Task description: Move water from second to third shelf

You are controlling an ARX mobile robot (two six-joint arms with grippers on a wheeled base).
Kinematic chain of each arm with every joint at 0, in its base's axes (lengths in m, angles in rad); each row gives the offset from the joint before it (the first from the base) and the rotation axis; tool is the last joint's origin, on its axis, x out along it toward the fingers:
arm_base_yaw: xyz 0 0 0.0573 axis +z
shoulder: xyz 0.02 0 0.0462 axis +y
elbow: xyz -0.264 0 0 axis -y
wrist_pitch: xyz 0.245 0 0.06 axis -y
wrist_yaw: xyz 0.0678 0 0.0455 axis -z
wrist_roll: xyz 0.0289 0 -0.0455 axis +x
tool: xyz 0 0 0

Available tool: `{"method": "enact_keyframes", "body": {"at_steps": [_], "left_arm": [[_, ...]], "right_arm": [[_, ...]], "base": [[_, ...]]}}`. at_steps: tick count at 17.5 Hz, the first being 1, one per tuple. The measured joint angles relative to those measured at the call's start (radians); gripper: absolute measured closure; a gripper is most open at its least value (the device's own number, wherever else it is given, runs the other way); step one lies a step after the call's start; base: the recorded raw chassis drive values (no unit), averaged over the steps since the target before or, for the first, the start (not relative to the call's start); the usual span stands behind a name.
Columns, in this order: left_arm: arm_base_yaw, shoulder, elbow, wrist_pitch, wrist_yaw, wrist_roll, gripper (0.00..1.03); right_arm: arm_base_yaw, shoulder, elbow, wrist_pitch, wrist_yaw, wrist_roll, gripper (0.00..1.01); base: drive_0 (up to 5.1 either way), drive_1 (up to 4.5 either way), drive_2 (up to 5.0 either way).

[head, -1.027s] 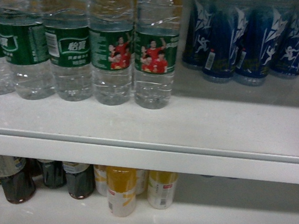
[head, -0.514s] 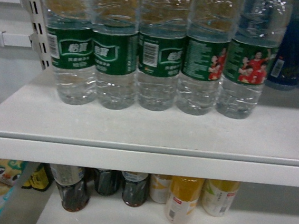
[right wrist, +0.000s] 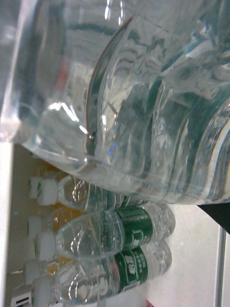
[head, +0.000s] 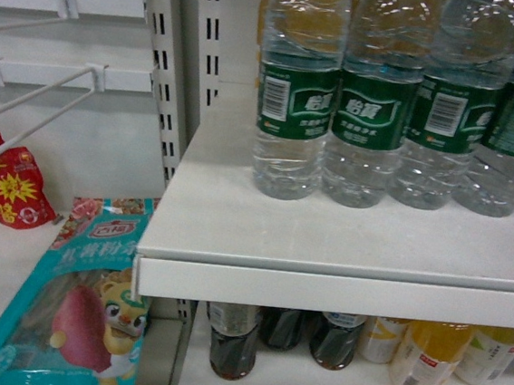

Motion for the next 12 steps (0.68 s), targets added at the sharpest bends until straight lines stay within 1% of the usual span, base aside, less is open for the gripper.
{"method": "enact_keyframes", "body": {"at_steps": [6, 8, 9, 12], "left_arm": [[-0.001, 0.000, 0.000, 0.002, -0.002, 0.000, 0.05], [-0.001, 0.000, 0.000, 0.003, -0.002, 0.000, 0.05], [-0.001, 0.000, 0.000, 0.003, -0.001, 0.000, 0.05], [-0.001, 0.000, 0.000, 0.002, 0.000, 0.000, 0.05]], "right_arm": [[0.000, 0.002, 0.000, -0.009, 0.000, 0.000, 0.58], [0.008, 0.002, 0.000, -0.006, -0.019, 0.001, 0.58], [0.006, 0.002, 0.000, -0.008, -0.010, 0.002, 0.58], [0.005, 0.002, 0.000, -0.008, -0.002, 0.002, 0.58]], "base": [[-4.9, 2.50, 2.5], [-4.9, 2.50, 2.5], [-4.9, 2.50, 2.5], [-4.9, 2.50, 2.5]]}}
